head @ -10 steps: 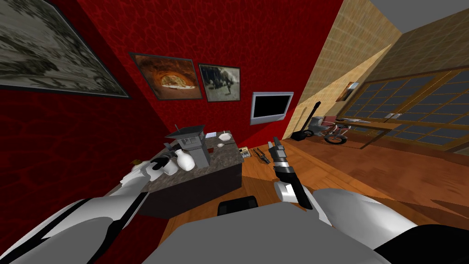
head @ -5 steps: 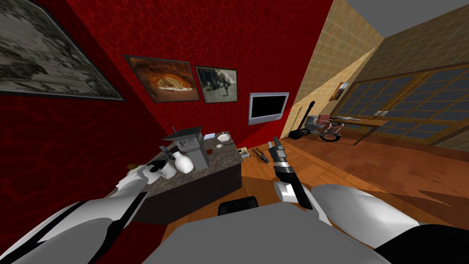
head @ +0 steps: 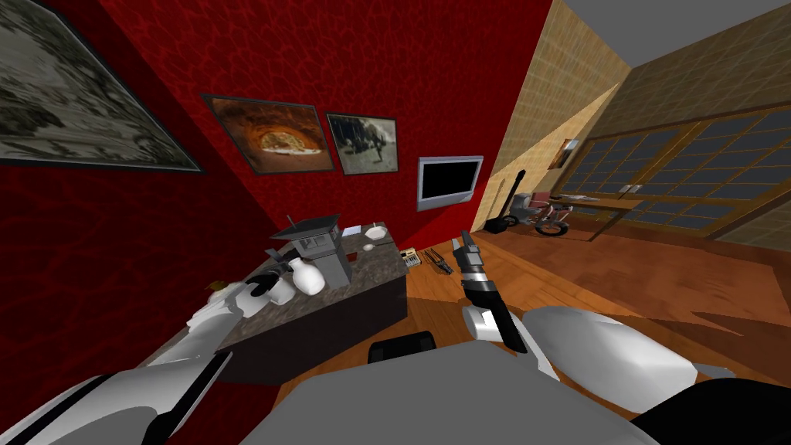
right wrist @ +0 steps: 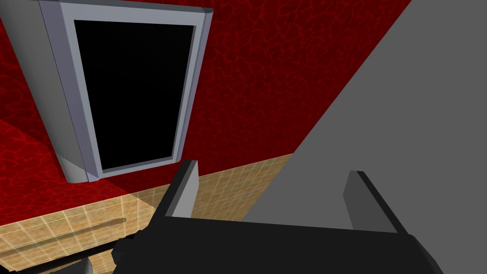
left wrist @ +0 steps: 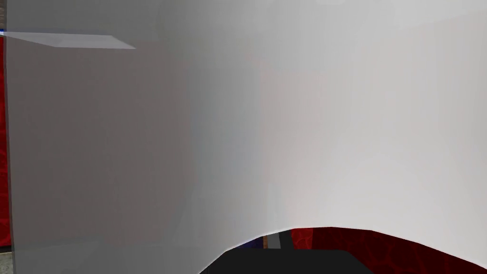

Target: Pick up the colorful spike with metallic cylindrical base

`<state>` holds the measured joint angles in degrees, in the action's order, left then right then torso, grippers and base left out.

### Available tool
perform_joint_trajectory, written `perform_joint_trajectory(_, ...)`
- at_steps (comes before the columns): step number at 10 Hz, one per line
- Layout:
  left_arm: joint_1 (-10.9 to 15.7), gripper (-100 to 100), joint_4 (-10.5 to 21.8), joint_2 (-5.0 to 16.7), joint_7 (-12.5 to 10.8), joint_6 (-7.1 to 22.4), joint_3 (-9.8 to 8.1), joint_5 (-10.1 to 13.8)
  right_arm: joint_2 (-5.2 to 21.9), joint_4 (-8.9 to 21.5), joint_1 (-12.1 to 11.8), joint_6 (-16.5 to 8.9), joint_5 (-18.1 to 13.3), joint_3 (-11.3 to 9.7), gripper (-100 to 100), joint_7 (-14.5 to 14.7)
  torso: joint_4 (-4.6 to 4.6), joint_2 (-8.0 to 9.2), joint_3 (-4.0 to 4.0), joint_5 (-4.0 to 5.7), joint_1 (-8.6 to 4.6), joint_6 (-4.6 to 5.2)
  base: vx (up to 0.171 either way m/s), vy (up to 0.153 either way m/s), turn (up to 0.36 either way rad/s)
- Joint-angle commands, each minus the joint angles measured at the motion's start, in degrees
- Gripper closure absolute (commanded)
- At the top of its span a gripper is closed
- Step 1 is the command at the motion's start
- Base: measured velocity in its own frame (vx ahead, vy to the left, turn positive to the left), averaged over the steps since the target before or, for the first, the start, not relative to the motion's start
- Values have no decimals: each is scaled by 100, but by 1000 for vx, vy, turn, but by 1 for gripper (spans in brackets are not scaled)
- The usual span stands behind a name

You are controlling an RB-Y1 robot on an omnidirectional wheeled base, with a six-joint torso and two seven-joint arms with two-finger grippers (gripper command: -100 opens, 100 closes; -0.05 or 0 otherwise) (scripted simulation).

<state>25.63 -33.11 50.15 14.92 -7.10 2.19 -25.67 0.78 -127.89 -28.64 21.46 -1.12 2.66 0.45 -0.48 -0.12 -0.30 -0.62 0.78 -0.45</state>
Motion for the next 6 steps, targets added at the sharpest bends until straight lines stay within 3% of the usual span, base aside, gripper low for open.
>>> perform_joint_trajectory(1,-170,100,-286,3,15,9,-39,-8,0,0,0,0,0,0,0,0,0,0,0,0,0,0,2,24,-2)
perform_joint_trajectory(2,-170,100,-357,3,15,9,-39,-8,0,0,0,0,0,0,0,0,1,-1,0,3,-4,1,1,6,20)
perform_joint_trajectory(3,-448,100,-610,43,-103,335,-203,19,0,0,0,0,0,0,0,0,2,-1,0,8,-14,6,6,22,-141)
perform_joint_trajectory(4,-488,100,-574,43,-103,354,-203,19,0,0,1,0,0,0,0,0,0,-4,-2,6,-9,8,8,36,-112)
perform_joint_trajectory(5,-715,100,-837,43,-103,354,-203,19,0,0,0,0,0,0,0,0,-2,-3,-2,3,-3,-1,7,22,-11)
perform_joint_trajectory(6,-715,100,-1023,43,-103,354,-203,19,0,0,0,0,0,0,0,0,-9,0,-4,-4,-1,-10,0,4,31)
